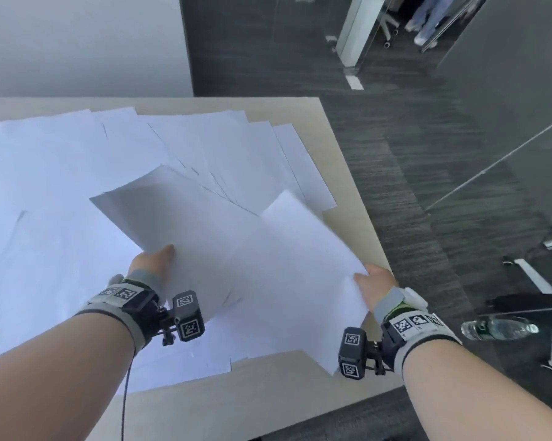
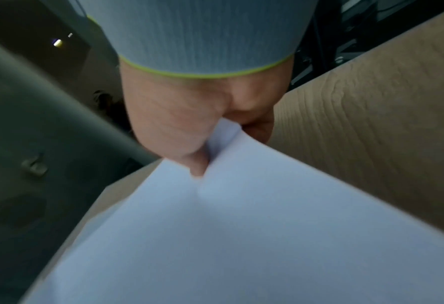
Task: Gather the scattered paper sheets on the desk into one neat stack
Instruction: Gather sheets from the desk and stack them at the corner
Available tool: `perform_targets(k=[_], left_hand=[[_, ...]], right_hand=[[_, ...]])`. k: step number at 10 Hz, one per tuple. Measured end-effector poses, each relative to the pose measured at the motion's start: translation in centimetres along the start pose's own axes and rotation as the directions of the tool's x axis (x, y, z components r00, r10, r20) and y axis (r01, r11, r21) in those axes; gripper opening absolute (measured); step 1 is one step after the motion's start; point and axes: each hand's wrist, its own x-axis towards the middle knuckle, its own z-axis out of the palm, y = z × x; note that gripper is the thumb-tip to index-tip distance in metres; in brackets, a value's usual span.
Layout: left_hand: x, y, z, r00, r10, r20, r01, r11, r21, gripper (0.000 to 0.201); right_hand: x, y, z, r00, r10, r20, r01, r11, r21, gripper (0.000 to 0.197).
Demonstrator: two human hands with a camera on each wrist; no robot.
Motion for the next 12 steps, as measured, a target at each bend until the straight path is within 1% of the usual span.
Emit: perform_targets(k=[1,2,3,4,5,6,7,8,9,10,11,12], left_hand=[[0.5,-0.3,-1.3,1.0,-0.008,-0.009,0.008,0.999,0.032,0.036],[0.7,-0.5,-1.8,0.999,-0.023,0.033,0.024,0.999,-0.045,0.035],[0.0,-0.7,-1.3,0.993,-0.056,0.108,0.069,0.99,-0.122,0.03],[0.0,-1.3,-0.2,0.982,-0.096,0.161,0.131,0.965,-0.225,0.05],[-2.1,-0.9,0.1,0.969,-0.24,0.066,0.179,0.49,-0.853,0.077],[-2.8,-0.6,0.2,0.972,-0.233,-0.004,0.14,0.597,-0.79,0.074],[-1.5,-1.7,0.5,0.978,0.037,0.203,0.016,0.967,-0.252,0.078],[-1.0,-2.1,0.6,0.986,0.087,0.141,-0.061,0.982,-0.176,0.04],[-1.9,-1.5,-0.1,0.971,0.205,0.125,-0.182,0.968,-0.175,0.03],[-3.8,0.1,-1.3,0.936,0.329,0.122,-0.293,0.924,-0.244,0.028],[-5.0,1.9,-2.8,0.899,0.425,0.108,-0.376,0.873,-0.312,0.031],[-5.7,3.7,-4.1,0.862,0.504,0.05,-0.457,0.816,-0.354,0.027]], right_hand=[[0.8,0.3,-1.5,0.965,0.148,-0.216,-0.097,0.968,0.23,0.017],[1.3,0.2,-0.9,0.934,0.267,-0.236,-0.117,0.855,0.506,0.022],[1.0,-0.9,0.8,0.976,0.16,-0.145,-0.066,0.859,0.507,0.017],[-0.3,-3.1,2.9,1.0,-0.019,0.005,0.016,0.929,0.369,0.017],[-1.6,-5.2,5.8,0.98,-0.115,0.165,0.077,0.972,0.222,0.019],[-2.9,-6.1,8.1,0.917,-0.214,0.336,0.202,0.977,0.069,0.027],[-4.2,-6.7,9.1,0.831,-0.277,0.483,0.34,0.939,-0.046,0.019],[-4.3,-7.2,9.3,0.817,-0.278,0.505,0.41,0.896,-0.171,0.035],[-3.4,-8.1,8.5,0.876,-0.311,0.369,0.4,0.896,-0.193,0.044],[-3.0,-9.9,7.5,0.911,-0.346,0.223,0.313,0.934,0.169,0.062],[-3.6,-12.5,6.5,0.899,-0.365,0.243,0.183,0.816,0.548,0.085],[-4.7,-15.5,5.7,0.852,-0.475,0.221,0.249,0.738,0.628,0.044]])
